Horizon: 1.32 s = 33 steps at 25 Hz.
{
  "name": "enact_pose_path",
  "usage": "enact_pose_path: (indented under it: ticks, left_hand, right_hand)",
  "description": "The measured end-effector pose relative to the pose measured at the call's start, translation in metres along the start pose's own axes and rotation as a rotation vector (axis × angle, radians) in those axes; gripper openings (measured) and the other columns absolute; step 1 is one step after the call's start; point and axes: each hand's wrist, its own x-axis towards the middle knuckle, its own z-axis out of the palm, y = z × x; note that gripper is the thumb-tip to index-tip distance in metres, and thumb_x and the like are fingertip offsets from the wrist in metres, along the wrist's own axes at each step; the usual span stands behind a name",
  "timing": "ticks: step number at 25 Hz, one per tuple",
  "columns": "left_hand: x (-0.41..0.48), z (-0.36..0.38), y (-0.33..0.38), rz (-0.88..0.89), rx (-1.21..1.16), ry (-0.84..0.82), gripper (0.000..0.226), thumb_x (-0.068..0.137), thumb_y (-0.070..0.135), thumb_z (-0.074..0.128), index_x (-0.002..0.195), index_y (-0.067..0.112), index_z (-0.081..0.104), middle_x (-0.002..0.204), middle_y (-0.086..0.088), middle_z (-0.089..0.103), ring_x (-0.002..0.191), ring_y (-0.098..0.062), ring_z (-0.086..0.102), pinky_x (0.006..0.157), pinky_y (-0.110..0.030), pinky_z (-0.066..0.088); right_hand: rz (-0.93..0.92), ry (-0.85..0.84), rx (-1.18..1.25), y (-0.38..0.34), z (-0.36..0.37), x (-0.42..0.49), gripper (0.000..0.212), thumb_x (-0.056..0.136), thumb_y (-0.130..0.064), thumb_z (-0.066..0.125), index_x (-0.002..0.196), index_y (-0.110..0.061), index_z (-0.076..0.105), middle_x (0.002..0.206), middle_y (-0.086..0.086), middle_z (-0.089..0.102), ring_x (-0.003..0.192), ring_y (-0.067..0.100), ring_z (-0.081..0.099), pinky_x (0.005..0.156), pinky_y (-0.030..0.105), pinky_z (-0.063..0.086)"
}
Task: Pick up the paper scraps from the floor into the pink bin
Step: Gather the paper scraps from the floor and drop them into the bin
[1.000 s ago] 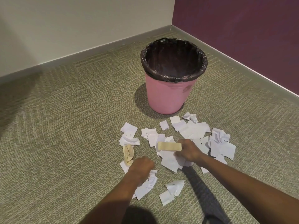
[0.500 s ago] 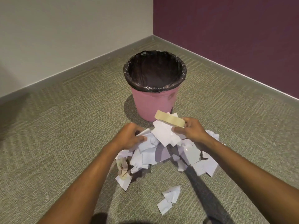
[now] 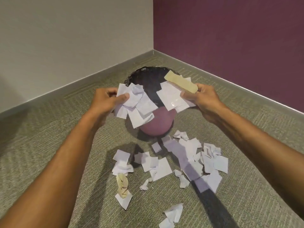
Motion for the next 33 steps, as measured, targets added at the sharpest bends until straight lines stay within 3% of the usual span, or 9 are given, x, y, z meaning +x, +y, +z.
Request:
enact_pose_path:
  ticks: [7, 11, 13, 16, 20, 23, 26, 29, 33]
  left_hand:
    - [0.068, 0.041, 0.016, -0.219, -0.178, 0.223, 0.015, 0.08, 0.005, 0.077, 0.079, 0.009, 0.062, 0.09, -0.009, 0.071, 0.069, -0.022, 0.069, 0.06, -0.033, 0.058]
    - [0.094, 0.06, 0.014, -0.225, -0.057, 0.26, 0.031, 0.077, 0.01, 0.081, 0.102, 0.003, 0.064, 0.087, -0.011, 0.07, 0.056, -0.017, 0.061, 0.038, -0.019, 0.041]
    - [0.098, 0.064, 0.014, -0.205, -0.01, 0.255, 0.044, 0.077, 0.022, 0.083, 0.111, 0.005, 0.059, 0.079, -0.009, 0.067, 0.053, -0.016, 0.056, 0.041, -0.024, 0.043]
    - [0.097, 0.066, 0.009, -0.152, 0.012, 0.231, 0.052, 0.077, 0.029, 0.082, 0.115, 0.006, 0.053, 0.07, -0.008, 0.066, 0.05, -0.016, 0.058, 0.044, -0.026, 0.047]
    - [0.082, 0.074, -0.008, -0.031, 0.044, 0.327, 0.027, 0.085, 0.03, 0.073, 0.079, 0.004, 0.071, 0.06, -0.005, 0.065, 0.044, -0.012, 0.053, 0.047, -0.021, 0.037]
    - [0.043, 0.094, -0.033, 0.069, 0.061, 0.396, 0.044, 0.089, 0.032, 0.064, 0.06, -0.001, 0.066, 0.043, 0.005, 0.054, 0.035, 0.001, 0.042, 0.045, -0.02, 0.032]
    - [-0.008, 0.128, -0.097, 0.048, 0.103, 0.266, 0.046, 0.092, 0.026, 0.062, 0.056, -0.004, 0.061, 0.042, 0.003, 0.051, 0.037, -0.004, 0.042, 0.049, -0.023, 0.039]
    - [-0.06, 0.169, -0.174, -0.093, 0.208, -0.058, 0.042, 0.088, 0.029, 0.063, 0.056, 0.003, 0.054, 0.049, -0.001, 0.051, 0.048, -0.014, 0.045, 0.058, -0.04, 0.052]
    - [-0.095, 0.217, -0.217, -0.155, 0.443, -0.391, 0.01, 0.083, 0.029, 0.061, 0.074, 0.024, 0.06, 0.076, 0.005, 0.063, 0.081, -0.02, 0.065, 0.071, -0.036, 0.053]
  right_hand:
    - [0.042, 0.094, -0.124, -0.014, 0.025, 0.055, 0.032, 0.082, -0.001, 0.072, 0.111, -0.001, 0.058, 0.103, 0.012, 0.07, 0.085, 0.025, 0.072, 0.065, 0.036, 0.063]
    - [0.069, 0.089, -0.093, -0.012, 0.032, 0.068, 0.024, 0.082, -0.003, 0.074, 0.096, -0.002, 0.055, 0.099, 0.017, 0.069, 0.075, 0.025, 0.074, 0.067, 0.037, 0.063]
    - [0.066, 0.063, -0.054, -0.012, 0.03, 0.071, 0.023, 0.082, -0.007, 0.076, 0.086, -0.005, 0.053, 0.093, 0.018, 0.069, 0.073, 0.028, 0.072, 0.074, 0.038, 0.062]
    - [0.055, 0.039, -0.05, -0.01, 0.027, 0.073, 0.026, 0.084, -0.011, 0.074, 0.099, -0.002, 0.056, 0.095, 0.021, 0.069, 0.079, 0.031, 0.074, 0.074, 0.038, 0.063]
    - [-0.007, 0.073, -0.093, 0.003, 0.021, 0.064, 0.008, 0.088, -0.002, 0.065, 0.094, 0.002, 0.061, 0.084, 0.019, 0.066, 0.065, 0.023, 0.07, 0.062, 0.034, 0.06]
    - [-0.023, 0.083, -0.196, 0.027, 0.003, 0.052, 0.007, 0.087, 0.001, 0.062, 0.093, 0.002, 0.066, 0.08, 0.015, 0.068, 0.066, 0.02, 0.066, 0.063, 0.036, 0.056]
    - [0.052, 0.074, -0.307, 0.068, -0.028, 0.038, 0.004, 0.089, 0.0, 0.061, 0.089, -0.002, 0.065, 0.083, 0.012, 0.068, 0.07, 0.019, 0.064, 0.06, 0.03, 0.054]
    - [0.117, 0.075, -0.424, 0.125, -0.063, 0.024, 0.011, 0.086, 0.005, 0.062, 0.084, -0.006, 0.062, 0.081, 0.009, 0.063, 0.072, 0.019, 0.06, 0.06, 0.026, 0.049]
    - [0.197, 0.115, -0.639, 0.19, -0.107, 0.011, 0.022, 0.08, 0.004, 0.069, 0.087, -0.016, 0.061, 0.085, 0.006, 0.063, 0.08, 0.024, 0.062, 0.066, 0.032, 0.051]
